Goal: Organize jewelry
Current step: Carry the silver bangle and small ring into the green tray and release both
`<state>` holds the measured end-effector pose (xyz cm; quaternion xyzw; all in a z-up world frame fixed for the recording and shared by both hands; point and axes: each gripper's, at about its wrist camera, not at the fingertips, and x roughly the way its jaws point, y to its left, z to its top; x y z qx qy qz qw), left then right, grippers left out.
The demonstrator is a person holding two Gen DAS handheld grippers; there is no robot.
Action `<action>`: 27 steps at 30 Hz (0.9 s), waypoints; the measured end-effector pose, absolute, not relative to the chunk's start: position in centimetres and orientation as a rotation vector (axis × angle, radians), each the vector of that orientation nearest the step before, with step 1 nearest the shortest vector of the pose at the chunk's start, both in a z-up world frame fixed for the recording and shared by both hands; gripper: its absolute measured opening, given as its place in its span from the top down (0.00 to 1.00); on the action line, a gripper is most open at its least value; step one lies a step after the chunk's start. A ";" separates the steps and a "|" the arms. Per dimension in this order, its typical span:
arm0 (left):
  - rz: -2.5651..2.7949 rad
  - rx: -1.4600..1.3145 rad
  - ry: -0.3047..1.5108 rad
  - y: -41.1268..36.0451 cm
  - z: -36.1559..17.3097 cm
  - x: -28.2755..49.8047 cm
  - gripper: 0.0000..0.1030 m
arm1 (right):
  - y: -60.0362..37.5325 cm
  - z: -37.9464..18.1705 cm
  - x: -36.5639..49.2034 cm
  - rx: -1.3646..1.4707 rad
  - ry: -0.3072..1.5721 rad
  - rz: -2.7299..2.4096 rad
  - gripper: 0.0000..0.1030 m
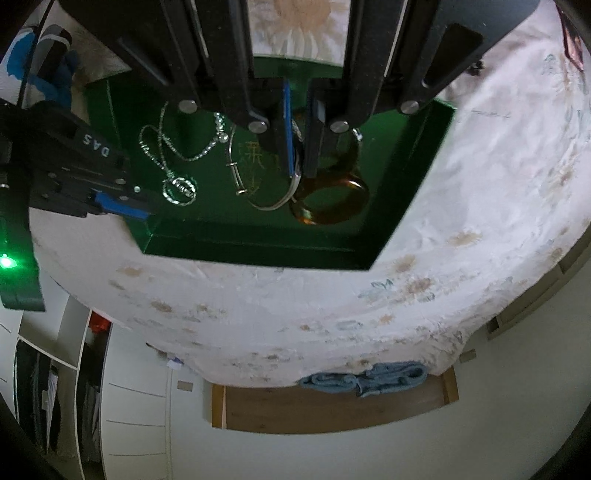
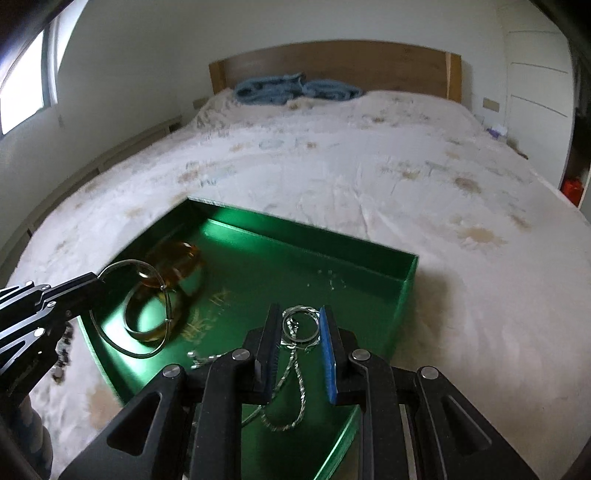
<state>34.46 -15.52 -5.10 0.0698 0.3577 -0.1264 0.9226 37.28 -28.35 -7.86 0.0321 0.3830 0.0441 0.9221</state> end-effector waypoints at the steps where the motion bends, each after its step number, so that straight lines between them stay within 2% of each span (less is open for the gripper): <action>1: -0.264 0.141 0.745 -15.5 -5.6 34.7 0.96 | -28.2 -8.3 37.6 0.057 0.798 0.093 0.81; 12: -0.271 0.112 0.842 -15.2 -9.2 36.0 0.96 | -27.3 -10.2 38.8 -0.025 0.893 0.096 0.81; 20: -0.269 0.108 0.835 -15.1 -9.0 35.9 0.93 | -26.7 -10.1 38.7 -0.068 0.899 0.084 0.79; 22: -0.266 0.109 0.825 -15.1 -8.6 35.8 0.90 | -26.7 -10.1 38.6 -0.069 0.900 0.082 0.71; 24: -0.267 0.105 0.811 -14.9 -8.0 35.5 0.73 | -26.5 -9.8 38.4 -0.074 0.893 0.080 0.63; 27: -0.263 0.108 0.778 -14.6 -6.8 34.6 0.67 | -26.4 -9.1 37.7 -0.076 0.875 0.072 0.59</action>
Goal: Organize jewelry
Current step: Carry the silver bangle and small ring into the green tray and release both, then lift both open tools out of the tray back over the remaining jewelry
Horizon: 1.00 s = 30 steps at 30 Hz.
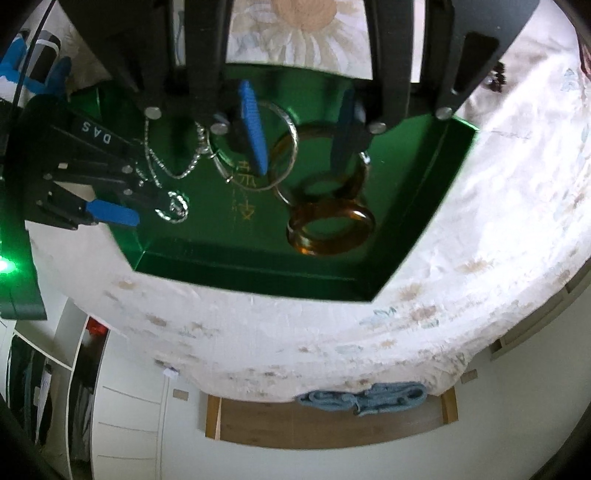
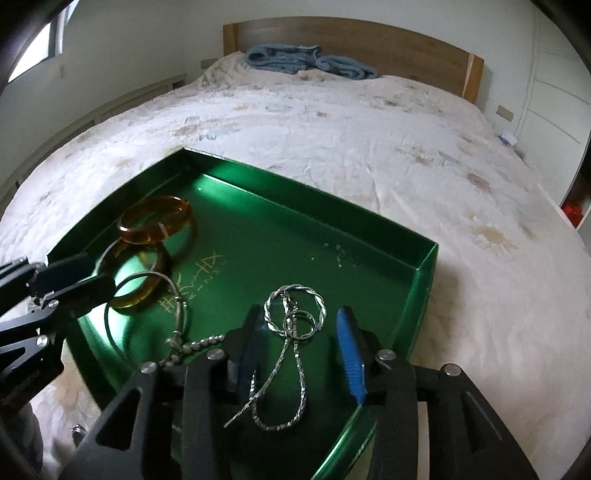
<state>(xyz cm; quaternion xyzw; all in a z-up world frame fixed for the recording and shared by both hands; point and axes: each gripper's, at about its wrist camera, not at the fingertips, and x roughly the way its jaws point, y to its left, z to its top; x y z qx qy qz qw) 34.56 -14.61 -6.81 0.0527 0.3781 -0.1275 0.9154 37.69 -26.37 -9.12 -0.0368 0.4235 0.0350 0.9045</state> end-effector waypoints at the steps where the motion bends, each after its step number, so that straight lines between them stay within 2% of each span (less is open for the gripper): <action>1: -0.265 0.108 0.772 -14.5 -6.4 34.2 0.67 | -26.3 -8.7 37.3 -0.074 0.866 0.069 0.59; 16: -0.206 0.093 0.610 -9.8 -0.1 22.6 0.67 | -23.5 -2.9 25.4 -0.028 0.767 0.101 0.48; 30: -0.166 0.107 0.574 -6.2 1.3 11.8 0.67 | -21.3 -0.3 14.6 0.006 0.709 0.116 0.48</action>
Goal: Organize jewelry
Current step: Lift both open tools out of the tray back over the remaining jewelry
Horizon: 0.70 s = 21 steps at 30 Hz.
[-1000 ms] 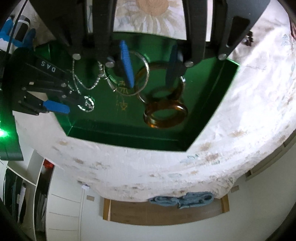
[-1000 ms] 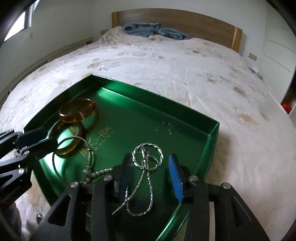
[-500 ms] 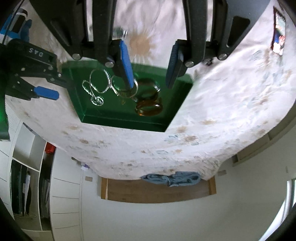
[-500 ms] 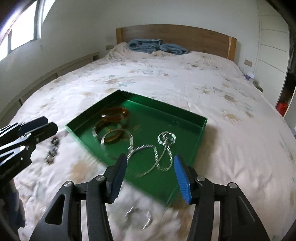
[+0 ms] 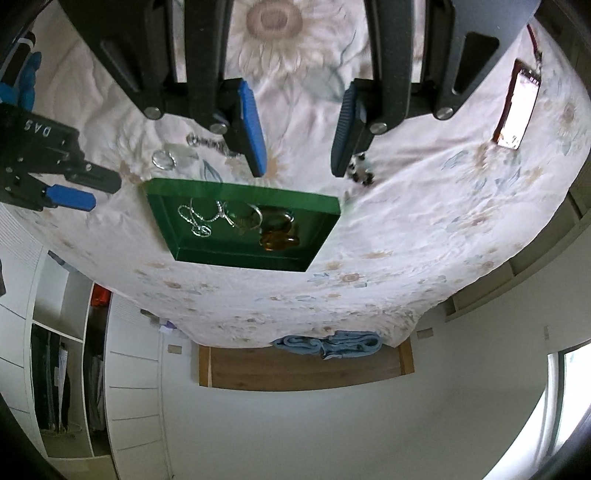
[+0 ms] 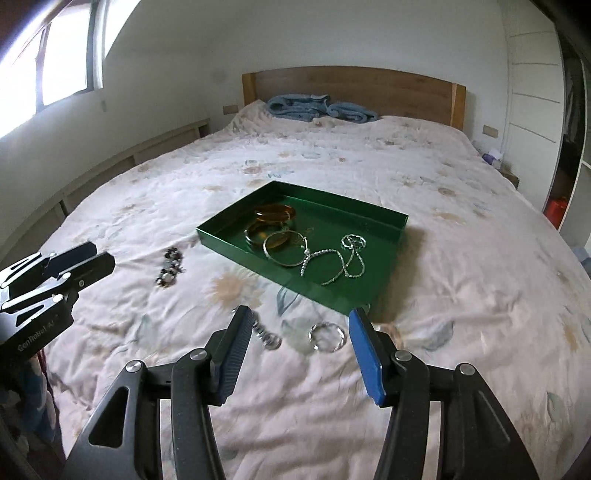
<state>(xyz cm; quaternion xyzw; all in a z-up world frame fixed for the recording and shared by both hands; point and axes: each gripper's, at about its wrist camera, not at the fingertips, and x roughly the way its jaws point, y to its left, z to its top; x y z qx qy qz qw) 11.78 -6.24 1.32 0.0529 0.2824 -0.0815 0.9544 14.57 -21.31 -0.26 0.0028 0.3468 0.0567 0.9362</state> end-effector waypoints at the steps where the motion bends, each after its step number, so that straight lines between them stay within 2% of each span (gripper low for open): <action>1: -0.163 0.103 0.571 -6.0 1.4 11.3 0.67 | -21.3 0.0 13.9 0.008 0.702 0.115 0.48; 21: -0.144 0.044 0.487 -4.2 5.6 2.9 0.66 | -20.7 6.0 2.6 0.000 0.567 0.098 0.47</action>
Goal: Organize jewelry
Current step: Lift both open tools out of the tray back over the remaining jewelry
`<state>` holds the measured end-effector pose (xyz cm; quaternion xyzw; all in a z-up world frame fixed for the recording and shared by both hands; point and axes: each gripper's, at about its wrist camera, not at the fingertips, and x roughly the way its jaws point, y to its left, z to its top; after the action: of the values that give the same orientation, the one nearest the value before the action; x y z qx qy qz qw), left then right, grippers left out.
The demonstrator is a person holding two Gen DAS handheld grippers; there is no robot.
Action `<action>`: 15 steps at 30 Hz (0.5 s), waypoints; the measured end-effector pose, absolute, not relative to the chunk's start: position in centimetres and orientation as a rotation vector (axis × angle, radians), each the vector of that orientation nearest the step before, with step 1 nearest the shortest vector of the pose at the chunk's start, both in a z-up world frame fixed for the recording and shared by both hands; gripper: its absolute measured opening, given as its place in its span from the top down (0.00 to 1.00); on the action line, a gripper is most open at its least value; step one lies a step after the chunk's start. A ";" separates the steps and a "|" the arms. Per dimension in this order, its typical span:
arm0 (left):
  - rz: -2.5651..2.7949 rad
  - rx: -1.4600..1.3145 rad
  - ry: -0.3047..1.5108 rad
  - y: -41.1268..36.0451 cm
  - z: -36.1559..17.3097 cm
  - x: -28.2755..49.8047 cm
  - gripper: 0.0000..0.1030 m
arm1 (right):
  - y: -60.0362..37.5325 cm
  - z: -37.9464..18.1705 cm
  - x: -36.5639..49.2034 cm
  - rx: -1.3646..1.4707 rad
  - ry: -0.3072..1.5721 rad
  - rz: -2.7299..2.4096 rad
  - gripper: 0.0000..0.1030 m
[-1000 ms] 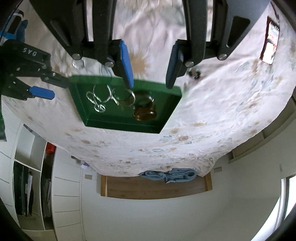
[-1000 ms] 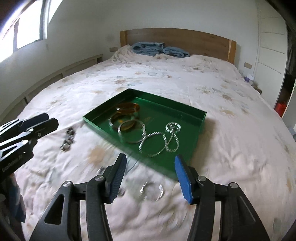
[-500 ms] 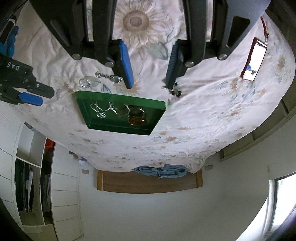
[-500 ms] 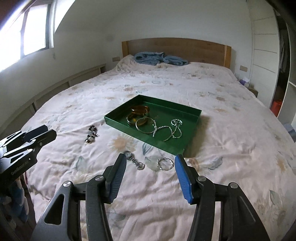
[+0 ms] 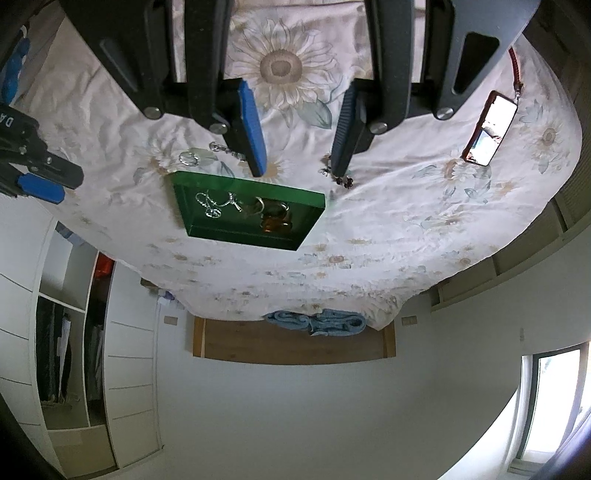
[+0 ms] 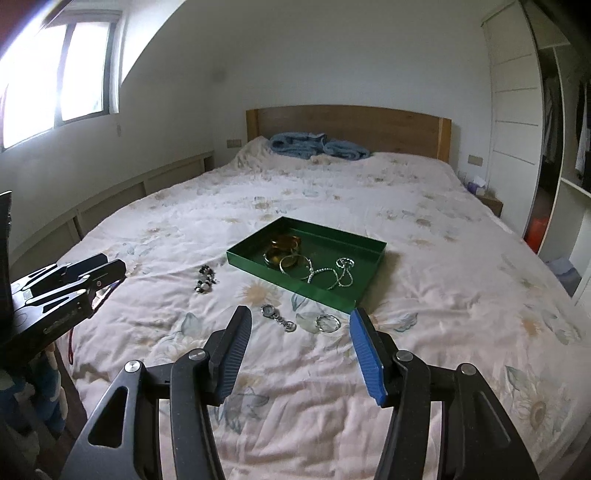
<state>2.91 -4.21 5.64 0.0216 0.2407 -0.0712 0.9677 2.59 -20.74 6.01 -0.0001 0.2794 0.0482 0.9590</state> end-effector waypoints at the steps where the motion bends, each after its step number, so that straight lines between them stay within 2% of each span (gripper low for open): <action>1: -0.143 0.046 0.482 -4.2 5.8 2.6 0.66 | -20.8 6.3 1.9 0.004 0.558 0.097 0.46; 15: -0.141 0.029 0.466 -3.7 6.5 -0.3 0.64 | -21.8 7.6 -3.8 0.028 0.493 0.067 0.45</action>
<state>-0.27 -3.72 6.54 0.0142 0.2307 -0.0696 0.9704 -3.84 -21.82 7.64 0.0141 0.2441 0.0330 0.9691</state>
